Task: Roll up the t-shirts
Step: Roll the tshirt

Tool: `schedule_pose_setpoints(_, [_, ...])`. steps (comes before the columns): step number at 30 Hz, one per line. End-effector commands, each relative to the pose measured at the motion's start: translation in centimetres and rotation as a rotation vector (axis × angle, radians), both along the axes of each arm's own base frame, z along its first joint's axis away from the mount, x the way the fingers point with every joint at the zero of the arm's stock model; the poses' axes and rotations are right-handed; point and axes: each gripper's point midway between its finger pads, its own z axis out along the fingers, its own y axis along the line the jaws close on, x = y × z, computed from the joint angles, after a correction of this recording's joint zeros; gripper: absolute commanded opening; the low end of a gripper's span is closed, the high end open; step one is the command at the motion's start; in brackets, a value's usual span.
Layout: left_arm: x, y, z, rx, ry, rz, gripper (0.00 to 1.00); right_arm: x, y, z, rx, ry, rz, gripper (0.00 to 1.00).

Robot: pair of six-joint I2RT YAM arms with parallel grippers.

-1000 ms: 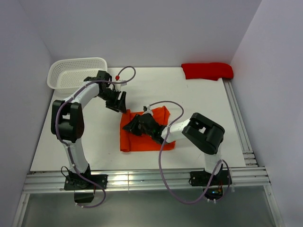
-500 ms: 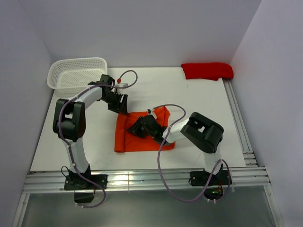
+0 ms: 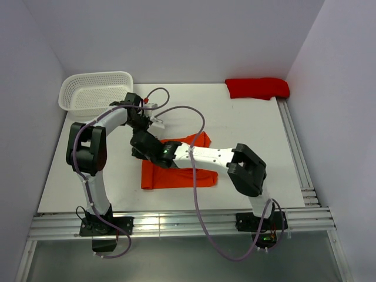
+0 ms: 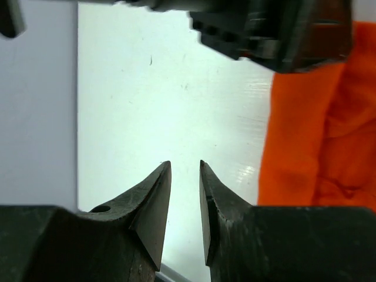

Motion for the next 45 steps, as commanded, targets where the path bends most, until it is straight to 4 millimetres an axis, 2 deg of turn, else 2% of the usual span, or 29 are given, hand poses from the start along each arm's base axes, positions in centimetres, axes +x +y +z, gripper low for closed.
schedule_pose_setpoints(1, [0.8,-0.4,0.9,0.003,-0.02,0.005,0.59,0.4,-2.1,-3.5,-0.271,-0.014,-0.031,0.34])
schedule_pose_setpoints(2, [0.8,-0.4,1.0,0.001,-0.02,0.004,0.59,0.3,-2.0,-4.6,-0.301,-0.005,-0.024,0.34])
schedule_pose_setpoints(4, [0.7,-0.4,1.0,0.005,-0.015,0.003,0.59,0.6,-1.7,-5.0,-0.314,-0.009,-0.025,0.34])
schedule_pose_setpoints(5, [0.7,-0.4,1.0,0.004,-0.016,0.001,0.59,0.6,-1.8,-5.9,-0.336,-0.005,-0.023,0.34])
schedule_pose_setpoints(7, [0.7,-0.4,1.0,0.005,-0.013,0.0,0.58,0.9,-1.8,-6.3,-0.364,-0.006,-0.031,0.34])
schedule_pose_setpoints(9, [0.7,-0.3,1.0,0.008,-0.013,-0.001,0.58,0.9,-1.8,-7.5,-0.394,0.001,-0.019,0.36])
schedule_pose_setpoints(10, [0.7,-0.4,0.9,0.008,-0.012,-0.002,0.58,1.1,-1.6,-7.4,-0.397,0.001,-0.025,0.36])
schedule_pose_setpoints(11, [0.7,-0.4,0.9,0.008,-0.012,-0.002,0.58,0.9,-2.1,-8.4,-0.435,0.014,-0.025,0.36])
schedule_pose_setpoints(14, [0.8,-0.3,1.1,0.01,-0.015,0.002,0.59,0.7,-2.6,-8.9,-0.471,0.031,-0.038,0.39])
schedule_pose_setpoints(22, [1.3,-0.3,1.4,0.02,-0.024,0.001,0.59,0.0,-3.5,-10.0,-0.541,0.057,-0.033,0.46])
schedule_pose_setpoints(29, [1.6,-0.5,1.8,0.02,-0.022,-0.002,0.59,-0.4,-2.6,-10.7,-0.565,0.07,0.018,0.56])
schedule_pose_setpoints(34, [1.7,-0.5,1.8,0.027,-0.021,-0.004,0.59,-0.9,-2.0,-11.3,-0.546,0.078,0.048,0.58])
schedule_pose_setpoints(36, [1.7,-0.5,1.8,0.029,-0.022,-0.006,0.59,-0.9,-2.4,-11.8,-0.567,0.089,0.044,0.58])
schedule_pose_setpoints(45, [2.1,-0.7,2.2,0.026,-0.022,-0.008,0.61,-1.1,-2.5,-10.8,-0.572,0.073,0.059,0.63])
